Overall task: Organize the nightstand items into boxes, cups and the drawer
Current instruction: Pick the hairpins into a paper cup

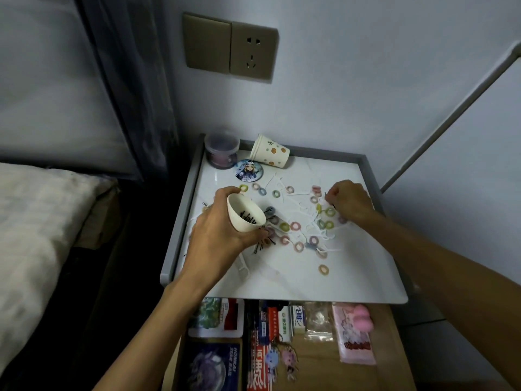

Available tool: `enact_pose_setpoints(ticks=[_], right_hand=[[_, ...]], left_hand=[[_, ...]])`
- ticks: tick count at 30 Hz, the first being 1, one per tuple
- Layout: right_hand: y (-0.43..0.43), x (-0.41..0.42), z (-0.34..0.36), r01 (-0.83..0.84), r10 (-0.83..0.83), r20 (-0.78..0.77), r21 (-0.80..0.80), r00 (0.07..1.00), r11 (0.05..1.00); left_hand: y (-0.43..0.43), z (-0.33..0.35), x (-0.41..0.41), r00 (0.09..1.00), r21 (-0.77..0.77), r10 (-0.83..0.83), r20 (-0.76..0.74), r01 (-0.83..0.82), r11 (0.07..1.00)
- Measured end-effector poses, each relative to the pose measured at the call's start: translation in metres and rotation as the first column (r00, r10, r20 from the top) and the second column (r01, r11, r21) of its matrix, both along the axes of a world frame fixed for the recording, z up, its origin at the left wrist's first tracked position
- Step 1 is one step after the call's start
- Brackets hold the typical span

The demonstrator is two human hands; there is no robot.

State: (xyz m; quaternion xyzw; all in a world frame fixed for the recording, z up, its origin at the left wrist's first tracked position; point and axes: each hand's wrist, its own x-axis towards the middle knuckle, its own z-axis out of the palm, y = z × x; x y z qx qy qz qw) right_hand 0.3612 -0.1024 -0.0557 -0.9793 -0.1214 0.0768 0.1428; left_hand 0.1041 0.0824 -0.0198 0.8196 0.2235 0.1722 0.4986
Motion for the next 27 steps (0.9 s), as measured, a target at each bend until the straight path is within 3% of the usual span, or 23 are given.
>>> enact_pose_setpoints(ticks=[4,7,12,15,21,27], right_hand=[[0.010,-0.011,0.016,-0.008,-0.021,0.087,0.326,0.996,0.945],[0.030,-0.028,0.026,-0.179,0.139,0.129,0.386,0.982,0.905],[0.063,-0.049,0.029,-0.556,0.555,0.068,0.214,0.829,0.803],[0.076,-0.057,0.020,-0.707,0.707,0.014,0.030,0.707,0.706],[0.088,-0.065,0.003,-0.783,0.784,0.047,-0.048,0.619,0.620],[0.092,-0.066,0.004,-0.777,0.779,0.003,-0.076,0.627,0.625]], left_hand=[[0.012,0.004,-0.005,0.999,-0.013,0.040,0.004,-0.040,0.999],[0.020,0.008,-0.011,0.997,-0.023,0.078,0.019,-0.078,0.997],[0.029,0.008,-0.014,0.991,-0.074,0.128,0.035,-0.125,0.989],[0.032,0.009,-0.016,0.990,-0.077,0.133,0.045,-0.130,0.989],[0.035,0.010,-0.017,0.989,-0.072,0.137,0.055,-0.132,0.989],[0.035,0.010,-0.018,0.990,-0.095,0.131,0.053,-0.126,0.987]])
